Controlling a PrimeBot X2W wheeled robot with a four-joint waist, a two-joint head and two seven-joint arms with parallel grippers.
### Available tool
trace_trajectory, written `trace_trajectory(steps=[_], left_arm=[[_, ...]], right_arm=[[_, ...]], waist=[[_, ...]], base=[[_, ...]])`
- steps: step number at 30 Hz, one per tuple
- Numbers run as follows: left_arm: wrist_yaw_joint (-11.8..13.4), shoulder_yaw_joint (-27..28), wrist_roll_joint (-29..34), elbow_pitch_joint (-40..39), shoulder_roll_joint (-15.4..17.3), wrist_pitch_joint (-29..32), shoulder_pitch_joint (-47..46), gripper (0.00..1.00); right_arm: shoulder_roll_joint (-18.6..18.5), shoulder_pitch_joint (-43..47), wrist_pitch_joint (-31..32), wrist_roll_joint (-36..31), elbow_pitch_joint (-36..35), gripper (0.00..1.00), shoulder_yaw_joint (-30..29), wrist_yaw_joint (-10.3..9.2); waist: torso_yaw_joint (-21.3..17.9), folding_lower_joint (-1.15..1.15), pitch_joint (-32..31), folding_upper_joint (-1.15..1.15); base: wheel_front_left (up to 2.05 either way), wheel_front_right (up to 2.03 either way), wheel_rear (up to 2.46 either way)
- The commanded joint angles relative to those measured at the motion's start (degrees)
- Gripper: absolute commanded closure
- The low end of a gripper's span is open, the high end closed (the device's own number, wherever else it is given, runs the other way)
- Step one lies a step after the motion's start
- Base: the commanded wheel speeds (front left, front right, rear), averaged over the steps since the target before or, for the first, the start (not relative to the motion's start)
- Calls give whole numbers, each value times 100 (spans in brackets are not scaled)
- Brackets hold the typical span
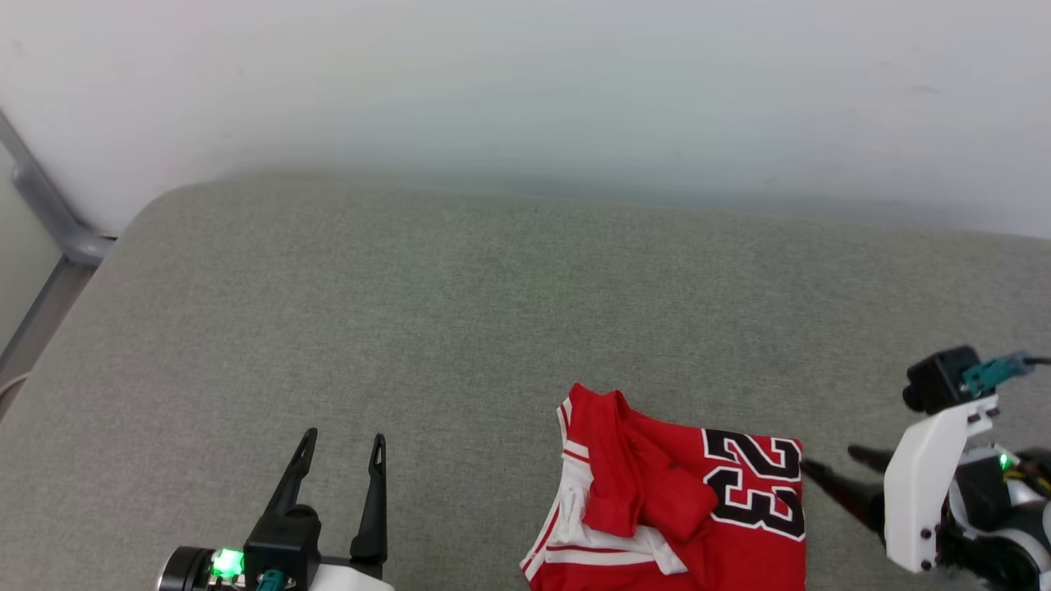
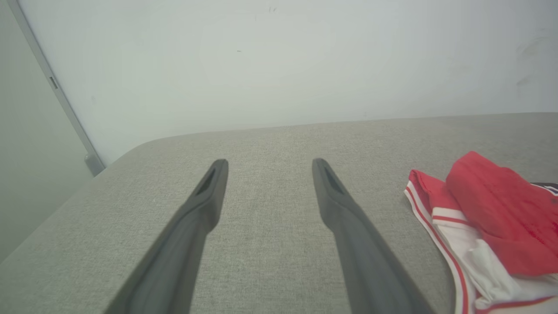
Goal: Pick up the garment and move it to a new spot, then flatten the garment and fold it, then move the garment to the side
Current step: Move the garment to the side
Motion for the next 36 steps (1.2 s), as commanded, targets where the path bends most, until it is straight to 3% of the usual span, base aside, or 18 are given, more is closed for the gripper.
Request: trace_trajectory(steps=[1, 9, 24, 25, 26, 36], left_arm=[[0, -12, 10, -23, -16, -27, -89, 0], [9, -77, 0, -48, -64, -27, -216, 0], [-17, -122, -12, 32, -124, -27, -444, 0], [-7, -114, -11, 29, -124, -27, -437, 0], [0, -108, -11, 31, -125, -27, -422, 0], [37, -67, -3, 15, -122, -27, -303, 0]], right_arm=[[-35, 126, 135, 111, 113, 0, 61, -6], [95, 110, 80, 374, 661, 0, 164, -5], [285, 54, -530, 569, 1624, 0, 1418, -4], [276, 32, -664, 579, 1639, 54, 1435, -4], [248, -9, -748, 598, 1654, 100, 1473, -4], [-237, -477, -1634, 551, 1278, 100, 1651, -8]], waist=[[83, -1, 99, 0], [265, -1, 394, 0], [426, -1, 669, 0], [419, -1, 668, 0], [411, -1, 665, 0], [111, -1, 558, 0]], base=[[0, 0, 0], [0, 0, 0], [0, 0, 0], [0, 0, 0], [0, 0, 0], [0, 0, 0]])
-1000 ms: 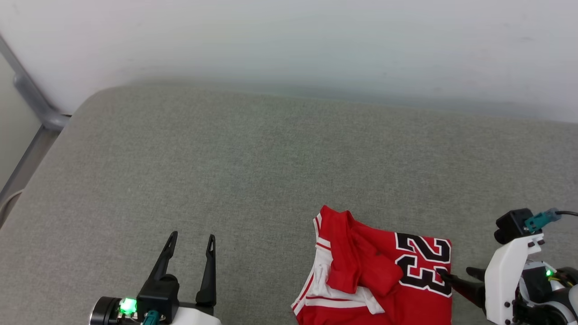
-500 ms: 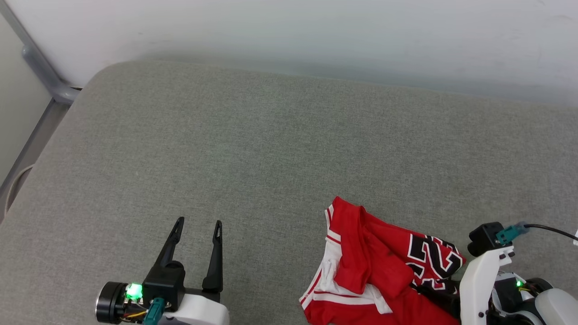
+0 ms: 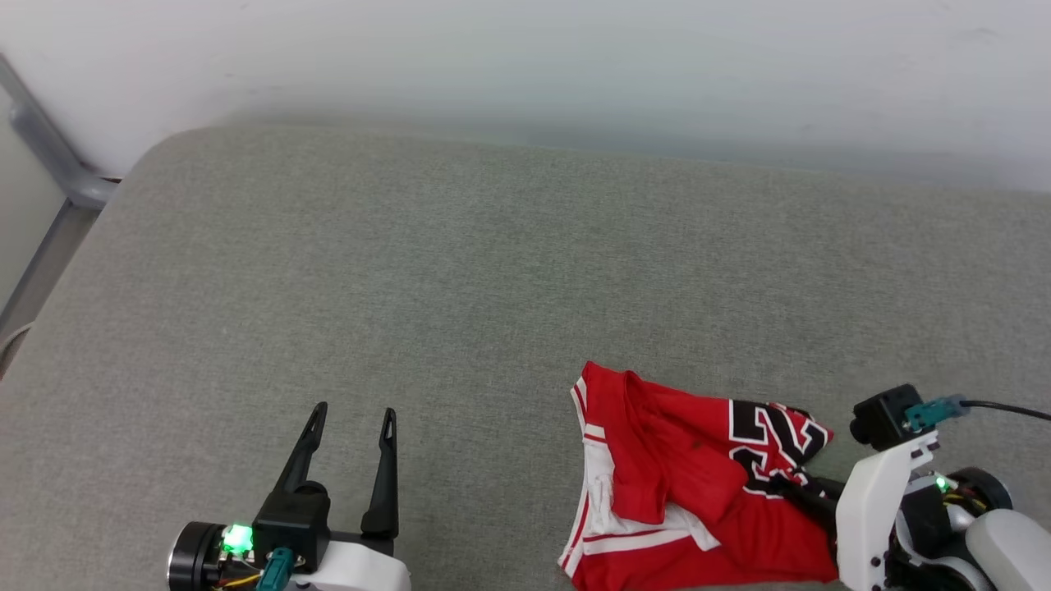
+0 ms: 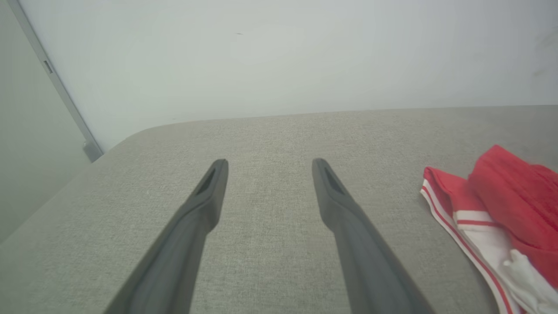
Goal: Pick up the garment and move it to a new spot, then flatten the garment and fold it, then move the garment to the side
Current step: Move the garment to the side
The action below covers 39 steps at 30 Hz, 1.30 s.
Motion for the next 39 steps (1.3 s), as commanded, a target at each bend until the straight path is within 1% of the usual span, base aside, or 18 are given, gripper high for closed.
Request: trace_trajectory(steps=[1, 5, 9, 13, 17, 20, 24, 27, 33, 39], left_arm=[[25, 7, 3, -13, -14, -27, 23, 0], [52, 47, -14, -58, -18, -27, 70, 0], [73, 103, -30, -90, -28, -27, 91, 0], [100, 130, -49, -125, -42, -27, 30, 0], [96, 160, -35, -149, -42, -24, -60, 0], [115, 178, 4, -162, -34, -21, -98, 0], [115, 184, 37, -211, -8, -21, -175, 0], [103, 176, 77, -299, 32, -21, -268, 0], [88, 150, 152, -407, 128, -21, -528, 0], [121, 134, 190, -565, 166, -21, -843, 0]], right_arm=[[-102, -119, -76, -58, -88, 100, 11, -10], [-379, -284, -219, -195, -336, 100, 29, -10], [-669, -461, -303, -463, -588, 100, 104, -9], [-892, -628, -314, -592, -763, 100, 94, -10], [-1007, -768, -376, -646, -827, 100, 40, -10], [-1072, -856, -413, -663, -796, 100, -44, -10], [-1200, -984, -490, -737, -727, 100, -163, -10], [-1356, -1162, -537, -837, -624, 100, -302, -10], [-1675, -1602, -477, -917, -156, 100, -674, -10], [-2119, -2052, -305, -955, 359, 100, -819, -10]], waist=[[-130, 0, -25, 0], [-461, 0, -35, 0], [-914, 0, -4, 0], [-1370, 0, 53, 0], [-1727, 0, 129, 0], [-1901, 0, 188, 0], [-1988, 0, 318, 0], [-1978, 0, 493, 0], [-1815, 0, 1010, 0], [-1668, 0, 1564, 0]], base=[[0, 0, 0], [0, 0, 0], [0, 0, 0], [0, 0, 0], [0, 0, 0], [0, 0, 0], [0, 0, 0], [0, 0, 0], [0, 0, 0], [0, 0, 0]])
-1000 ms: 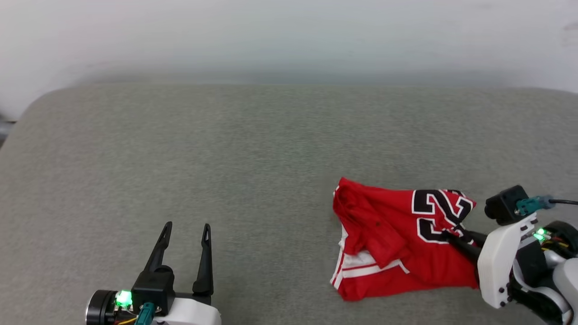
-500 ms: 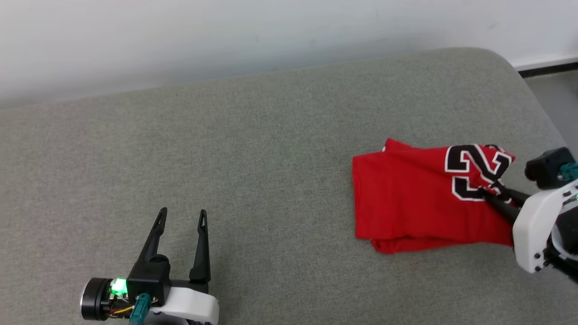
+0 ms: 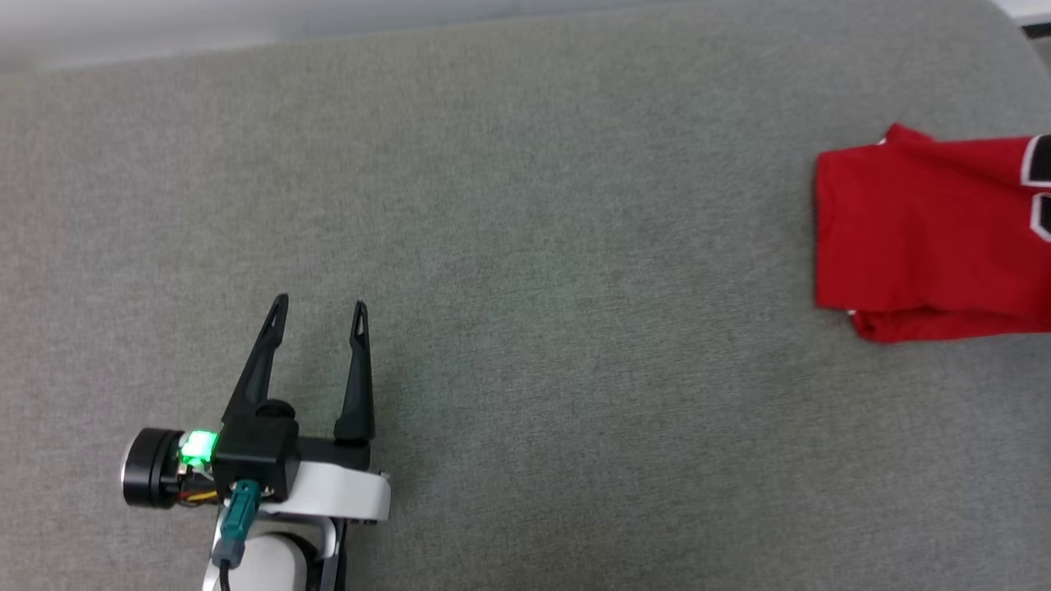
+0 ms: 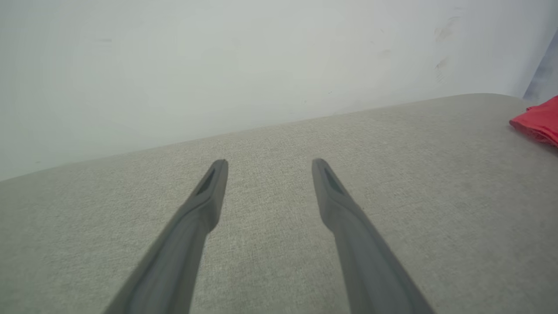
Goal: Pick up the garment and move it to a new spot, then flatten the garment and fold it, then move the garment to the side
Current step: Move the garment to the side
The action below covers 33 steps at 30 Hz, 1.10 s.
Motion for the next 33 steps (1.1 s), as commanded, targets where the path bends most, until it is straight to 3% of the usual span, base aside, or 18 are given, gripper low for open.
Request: trace_trajectory(steps=[1, 11, 19, 20, 21, 26, 33], left_arm=[[16, -13, 32, -47, 16, -13, -138, 0], [37, -166, 72, -174, 42, -13, -499, 0], [88, -234, 34, -225, 60, -13, -620, 0], [97, -242, 25, -218, 62, -13, -623, 0], [105, -247, 18, -203, 64, -13, -622, 0], [160, -238, -15, -147, 79, -13, -489, 0], [231, -155, -117, -65, 79, -13, -128, 0]], right_arm=[[-105, -170, 44, -8, 150, 100, -59, -9], [-396, -685, 76, -248, 1080, 100, -468, -10], [-226, -970, -34, -600, 1678, 100, -950, -10], [-170, -987, -55, -648, 1741, 89, -998, -10], [-107, -1002, -85, -697, 1793, 0, -1051, -10], [147, -965, -394, -1017, 2001, 0, -1309, -10], [575, -600, -1383, -1435, 1799, 0, -1724, -9]], waist=[[137, -1, 320, 0], [299, -1, 763, 0], [404, -1, 881, 0], [413, -1, 871, 0], [420, -1, 849, 0], [434, -1, 574, 0], [468, -1, -99, 0]], base=[[0, 0, 0], [0, 0, 0], [0, 0, 0], [0, 0, 0], [0, 0, 0], [0, 0, 0], [0, 0, 0]])
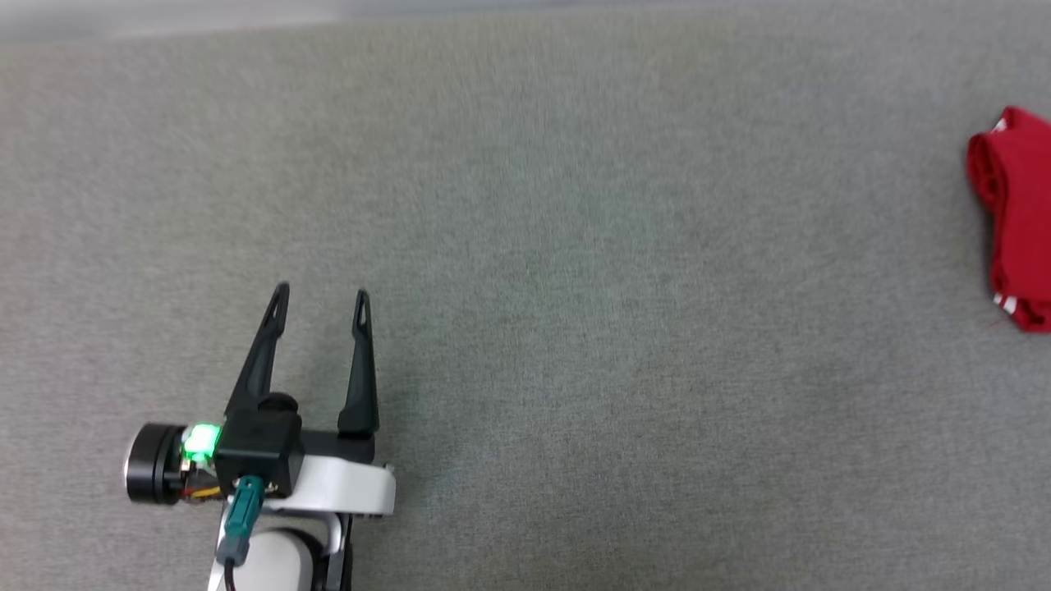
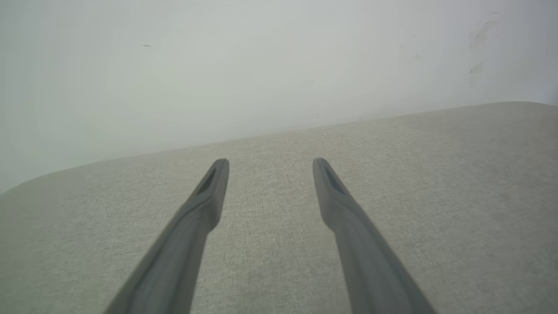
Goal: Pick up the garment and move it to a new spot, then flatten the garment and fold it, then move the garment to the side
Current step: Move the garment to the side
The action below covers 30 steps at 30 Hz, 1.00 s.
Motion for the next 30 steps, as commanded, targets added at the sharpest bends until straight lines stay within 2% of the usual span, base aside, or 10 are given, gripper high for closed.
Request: trace_trajectory(steps=[1, 8, 14, 23, 28, 30], left_arm=[[10, 27, -28, 10, 14, -13, 104, 0], [43, 166, -158, 52, -31, -13, 494, 0], [1, 260, -212, 106, -48, -13, 757, 0], [-78, 412, -259, 213, -72, -13, 973, 0], [-124, 418, -263, 269, -108, -13, 1071, 0], [-145, 413, -249, 282, -112, -13, 1092, 0]], right_arm=[[49, 119, -145, -70, -90, 0, -63, -10], [708, 699, -1284, -532, -969, 0, -582, -9], [1511, 1396, -1880, -938, -2016, 0, -851, -9], [2715, 2471, -2264, -1293, -3080, 0, -713, -9], [3176, 3080, -2348, -1344, -3317, 0, -516, -9], [3256, 3296, -2372, -1357, -3316, 0, -472, -9]], waist=[[35, 0, -283, 0], [191, 0, -844, 0], [417, 0, -1237, 0], [688, 0, -1595, 0], [754, 0, -1729, 0], [767, 0, -1771, 0]], base=[[0, 0, 0], [0, 0, 0], [0, 0, 0], [0, 0, 0], [0, 0, 0], [0, 0, 0]])
